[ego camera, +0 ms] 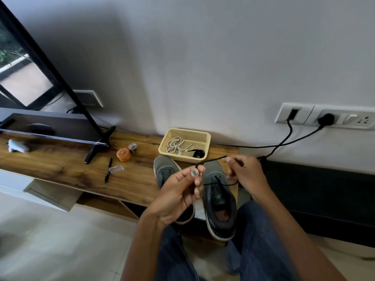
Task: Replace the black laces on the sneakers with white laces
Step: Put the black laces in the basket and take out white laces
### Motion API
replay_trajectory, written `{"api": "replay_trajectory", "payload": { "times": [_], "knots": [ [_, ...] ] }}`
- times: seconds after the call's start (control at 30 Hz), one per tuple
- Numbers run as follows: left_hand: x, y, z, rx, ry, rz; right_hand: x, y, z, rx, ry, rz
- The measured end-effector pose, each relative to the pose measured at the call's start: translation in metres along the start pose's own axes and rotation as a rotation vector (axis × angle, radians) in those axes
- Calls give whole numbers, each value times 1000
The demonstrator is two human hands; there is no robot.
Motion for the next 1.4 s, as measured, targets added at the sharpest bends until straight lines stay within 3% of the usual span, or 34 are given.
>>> {"api": "replay_trajectory", "payload": {
  "times": [0.17,0.23,0.3,0.4,0.57,0.77,0.93,1.03,1.17,1.27,1.4],
  "knots": [
    [-16,-2,-12,113,-171,-177,19,-24,-1,300,46,596],
    [-21,0,-9,-73,-231,-249,29,-31,6,349,83,763],
    [-25,5,1,-358,-269,-300,35,-33,17,363,119,826],
    [-28,18,17,-719,-313,-318,34,-27,34,384,181,780],
    [-24,22,29,-907,-262,-160,22,-7,45,372,260,529],
    [-18,5,27,-593,-81,-73,13,-2,35,198,255,336],
    [-15,-5,25,-381,-83,-177,12,-7,27,128,216,293],
    [-14,-5,22,-151,-162,-258,15,-8,21,239,166,369],
    [-17,-1,14,123,-272,-259,26,-20,17,381,122,608],
    [-20,2,15,-91,-310,-304,39,-32,23,444,167,751],
    [-17,12,23,-736,-378,-369,40,-28,37,420,211,706]
  ]
}}
Point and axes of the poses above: each hand's wrist, its own x-axis away from the middle knuckle, its own y-axis out of the back of the hand, z = x × y, the point moved 2 cm from there along -x, towards the middle knuckle, and after that the axes turned 2 degrees about -z, right-handed, at the moved point
